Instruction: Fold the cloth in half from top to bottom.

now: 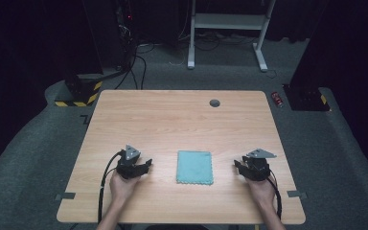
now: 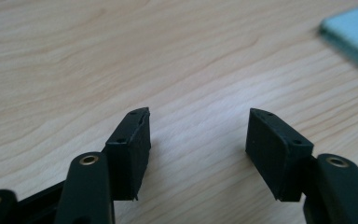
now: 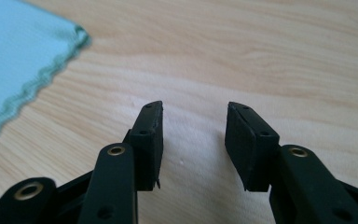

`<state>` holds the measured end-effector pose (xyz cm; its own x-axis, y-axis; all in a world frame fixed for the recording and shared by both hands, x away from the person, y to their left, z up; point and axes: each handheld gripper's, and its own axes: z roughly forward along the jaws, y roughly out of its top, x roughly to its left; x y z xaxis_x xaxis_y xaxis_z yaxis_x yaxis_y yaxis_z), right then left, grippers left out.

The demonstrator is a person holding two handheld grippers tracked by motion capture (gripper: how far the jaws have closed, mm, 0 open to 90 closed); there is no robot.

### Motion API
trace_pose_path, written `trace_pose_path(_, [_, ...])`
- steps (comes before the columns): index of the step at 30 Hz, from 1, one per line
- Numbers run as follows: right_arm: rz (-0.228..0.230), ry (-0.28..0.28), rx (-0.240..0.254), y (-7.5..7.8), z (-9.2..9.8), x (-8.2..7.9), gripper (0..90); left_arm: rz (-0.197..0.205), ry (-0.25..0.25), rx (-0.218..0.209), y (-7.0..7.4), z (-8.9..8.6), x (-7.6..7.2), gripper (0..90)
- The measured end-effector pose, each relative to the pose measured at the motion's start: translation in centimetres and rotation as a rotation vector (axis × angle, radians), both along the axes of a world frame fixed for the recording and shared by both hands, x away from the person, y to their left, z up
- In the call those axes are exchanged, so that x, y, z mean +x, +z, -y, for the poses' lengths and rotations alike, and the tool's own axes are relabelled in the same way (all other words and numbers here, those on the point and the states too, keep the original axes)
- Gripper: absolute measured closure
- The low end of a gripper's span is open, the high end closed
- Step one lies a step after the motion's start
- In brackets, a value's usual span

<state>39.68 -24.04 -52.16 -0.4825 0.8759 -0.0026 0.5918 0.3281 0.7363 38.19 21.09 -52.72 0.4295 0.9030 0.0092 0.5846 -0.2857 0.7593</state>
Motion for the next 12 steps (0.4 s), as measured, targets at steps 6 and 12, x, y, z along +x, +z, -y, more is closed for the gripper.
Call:
trace_pose_path(6, [0.007, -0.028, -0.015, -0.08, -0.05, 0.01, 45.4, -0.010, 0.018, -0.001, -0.03, -0.09, 0.09, 32.5])
trace_pose_path(12, [0.003, -0.021, -0.014, -0.11, -0.05, 0.10, 41.9, -0.014, 0.017, -0.001, -0.03, -0.06, 0.06, 30.8])
